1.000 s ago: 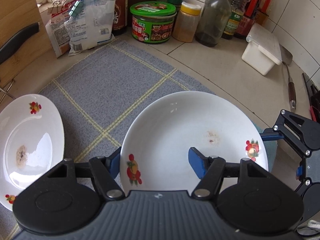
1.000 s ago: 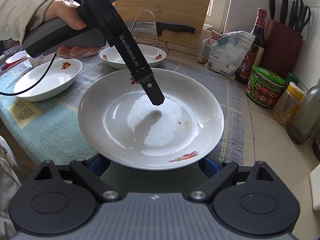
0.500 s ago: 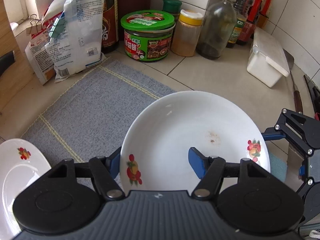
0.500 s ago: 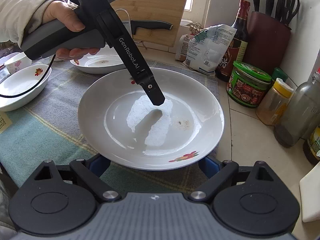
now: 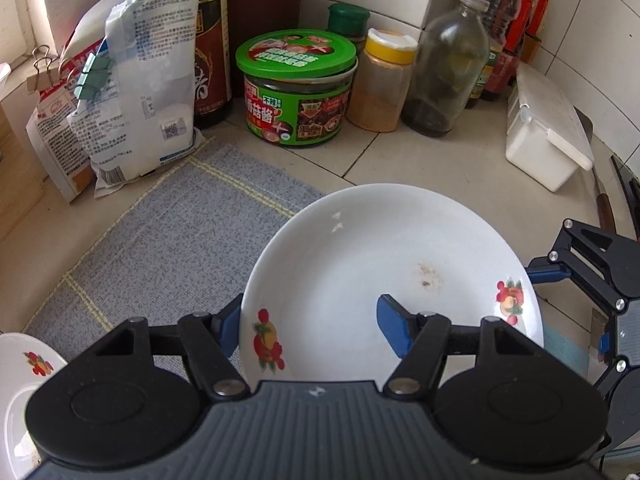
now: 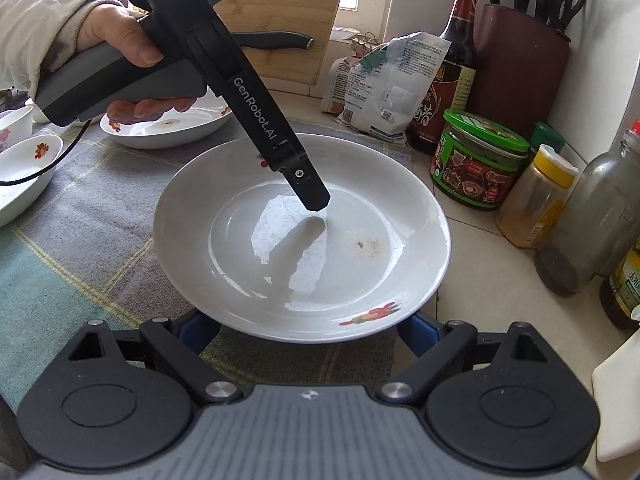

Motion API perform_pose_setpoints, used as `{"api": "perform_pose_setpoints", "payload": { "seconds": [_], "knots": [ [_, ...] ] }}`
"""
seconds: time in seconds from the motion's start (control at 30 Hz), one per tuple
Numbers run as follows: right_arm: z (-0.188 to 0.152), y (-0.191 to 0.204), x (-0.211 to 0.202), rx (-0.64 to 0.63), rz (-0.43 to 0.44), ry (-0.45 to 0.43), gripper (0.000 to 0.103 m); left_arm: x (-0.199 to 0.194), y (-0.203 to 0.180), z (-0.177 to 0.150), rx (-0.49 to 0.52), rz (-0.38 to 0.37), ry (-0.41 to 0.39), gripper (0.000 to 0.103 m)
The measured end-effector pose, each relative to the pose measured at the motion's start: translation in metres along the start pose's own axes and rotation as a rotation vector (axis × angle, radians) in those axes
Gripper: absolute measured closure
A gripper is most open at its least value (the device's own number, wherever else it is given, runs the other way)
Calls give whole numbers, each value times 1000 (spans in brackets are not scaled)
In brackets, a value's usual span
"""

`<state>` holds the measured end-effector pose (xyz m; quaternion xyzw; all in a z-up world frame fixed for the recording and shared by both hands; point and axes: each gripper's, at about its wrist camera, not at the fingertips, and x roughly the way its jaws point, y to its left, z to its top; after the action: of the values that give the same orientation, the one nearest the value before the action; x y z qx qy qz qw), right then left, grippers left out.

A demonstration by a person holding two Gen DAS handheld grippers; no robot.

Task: Organize plates and bowls
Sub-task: 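Lift the held plate with the left gripper and carry it toward the other plate, then lower the plate onto the towel and open the left gripper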

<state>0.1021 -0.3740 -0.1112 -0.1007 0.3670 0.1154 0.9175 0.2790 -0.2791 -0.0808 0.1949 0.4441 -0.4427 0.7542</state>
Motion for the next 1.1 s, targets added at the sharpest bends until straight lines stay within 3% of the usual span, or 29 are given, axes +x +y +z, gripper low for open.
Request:
{"api": "perform_pose_setpoints", "payload": {
  "seconds": [0.57,0.63,0.7,0.77,1.1],
  "knots": [
    [6,-9,17,32,-10,8,6,18,12,6,-4,10,-18,36],
    [7,-6,17,16,-15,10,1,19,11,5,6,20,-25,32],
    [6,-6,15,30,-5,8,0,16,9,5,16,19,-37,20],
    [5,-7,12,45,-1,6,0,10,6,3,27,29,-61,14],
    [4,0,-16,87,-25,-15,0,-37,-23,-16,30,52,-141,12]
  ]
}}
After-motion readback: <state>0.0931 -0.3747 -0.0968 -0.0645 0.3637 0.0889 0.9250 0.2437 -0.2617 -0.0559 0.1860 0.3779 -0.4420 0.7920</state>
